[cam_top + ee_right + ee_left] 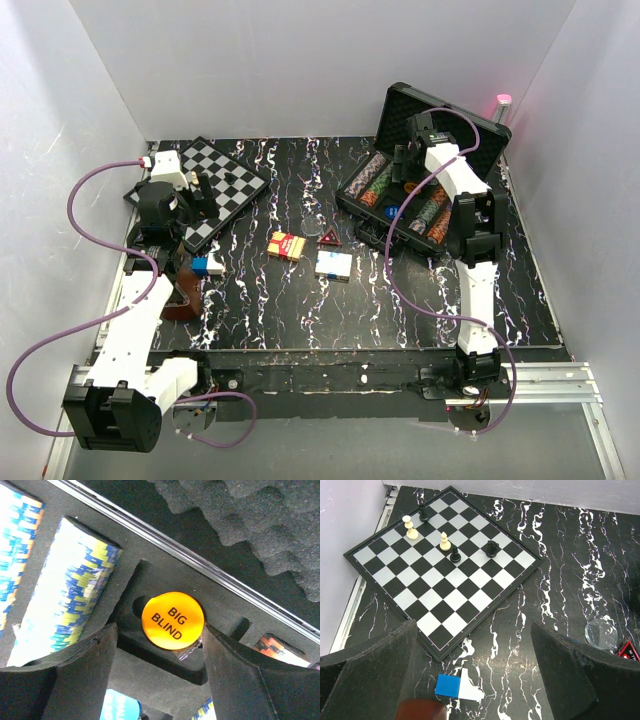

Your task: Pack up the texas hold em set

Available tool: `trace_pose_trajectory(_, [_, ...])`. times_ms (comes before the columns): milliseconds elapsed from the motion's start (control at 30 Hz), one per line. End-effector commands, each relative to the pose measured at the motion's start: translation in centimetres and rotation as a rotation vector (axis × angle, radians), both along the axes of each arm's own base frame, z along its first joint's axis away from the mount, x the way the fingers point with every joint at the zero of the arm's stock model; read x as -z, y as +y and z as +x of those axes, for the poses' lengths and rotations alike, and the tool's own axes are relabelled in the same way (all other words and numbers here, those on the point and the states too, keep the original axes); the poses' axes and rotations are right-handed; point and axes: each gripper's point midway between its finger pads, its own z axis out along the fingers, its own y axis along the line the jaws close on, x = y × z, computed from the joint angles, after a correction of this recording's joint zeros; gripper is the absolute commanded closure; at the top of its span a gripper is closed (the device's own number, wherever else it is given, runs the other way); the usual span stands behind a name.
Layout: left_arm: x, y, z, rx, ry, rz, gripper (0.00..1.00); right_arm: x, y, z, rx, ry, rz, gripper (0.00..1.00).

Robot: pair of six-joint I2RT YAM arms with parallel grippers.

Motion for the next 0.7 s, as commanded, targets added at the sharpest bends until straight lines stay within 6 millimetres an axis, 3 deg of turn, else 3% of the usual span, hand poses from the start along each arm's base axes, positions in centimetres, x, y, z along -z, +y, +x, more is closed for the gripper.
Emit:
trace_pose_trajectory(0, [-0.3,-0.1,-0.5,0.005,-0.013,0.011,0.02,-5.4,3.8,-0.6,-0.073,-0.086,0.118,0.25])
trace_pose_trajectory(133, [-0.3,-0.2,-0.5,0.008,-0.011,0.01,0.02,-7.4,3.8,-0.6,-0.069,-0.152,0.137,0.3])
trace_pose_trajectory(267, [-0.3,-0.2,-0.5,0.009,-0.011,0.009,0.02,-7.7,3.0,-0.6,-0.034,-0.16,0.102,0.35])
trace_pose_trajectory(500, [-0.2,-0.3,-0.4,0.011,-0.01,0.01,0.02,-5.0,0.7,-1.0,0.047,-0.092,0.002,0.57])
trace_pose_trajectory(667, [0.0,-0.3,-0.4,0.011,-0.004,0.011,0.02,-3.5,-0.2,-1.0,0.076,-0.06,0.005,0.64])
